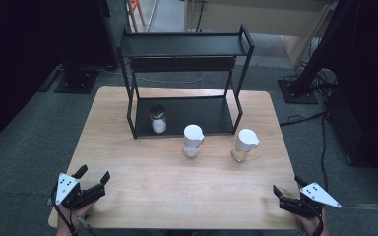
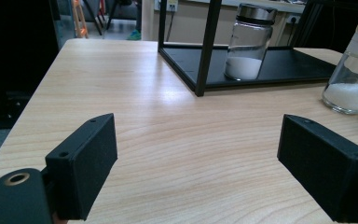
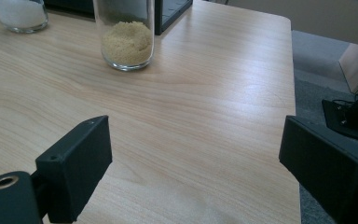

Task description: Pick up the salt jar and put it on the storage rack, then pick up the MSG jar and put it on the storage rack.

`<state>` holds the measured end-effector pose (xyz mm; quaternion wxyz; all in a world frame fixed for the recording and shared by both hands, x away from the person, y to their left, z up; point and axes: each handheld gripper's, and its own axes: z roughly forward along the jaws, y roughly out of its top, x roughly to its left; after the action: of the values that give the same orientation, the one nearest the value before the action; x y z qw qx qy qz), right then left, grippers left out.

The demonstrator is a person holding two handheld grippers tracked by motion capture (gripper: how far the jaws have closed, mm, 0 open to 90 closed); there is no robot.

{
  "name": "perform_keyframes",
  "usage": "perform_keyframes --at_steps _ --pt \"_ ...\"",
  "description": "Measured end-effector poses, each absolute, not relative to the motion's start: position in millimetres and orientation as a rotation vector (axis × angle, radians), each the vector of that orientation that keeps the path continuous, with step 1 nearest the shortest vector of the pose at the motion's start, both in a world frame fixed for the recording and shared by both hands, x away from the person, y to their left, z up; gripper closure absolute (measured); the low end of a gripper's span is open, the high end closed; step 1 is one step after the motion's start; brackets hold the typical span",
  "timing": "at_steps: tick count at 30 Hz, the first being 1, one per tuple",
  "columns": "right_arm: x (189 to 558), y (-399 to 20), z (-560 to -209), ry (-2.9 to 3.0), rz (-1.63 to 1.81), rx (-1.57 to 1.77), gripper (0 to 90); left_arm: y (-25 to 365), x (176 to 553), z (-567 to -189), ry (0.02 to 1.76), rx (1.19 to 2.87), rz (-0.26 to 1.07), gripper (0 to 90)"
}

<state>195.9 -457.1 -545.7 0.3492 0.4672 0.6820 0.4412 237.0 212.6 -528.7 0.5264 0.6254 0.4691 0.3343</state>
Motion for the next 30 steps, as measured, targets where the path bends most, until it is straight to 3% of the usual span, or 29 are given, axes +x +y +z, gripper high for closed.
perform_keyframes --at_steps 30 --pt "189 -441 -531 1.795 1.195 1.145 9.0 211 240 -531 1.100 1.519 0.742 12.2"
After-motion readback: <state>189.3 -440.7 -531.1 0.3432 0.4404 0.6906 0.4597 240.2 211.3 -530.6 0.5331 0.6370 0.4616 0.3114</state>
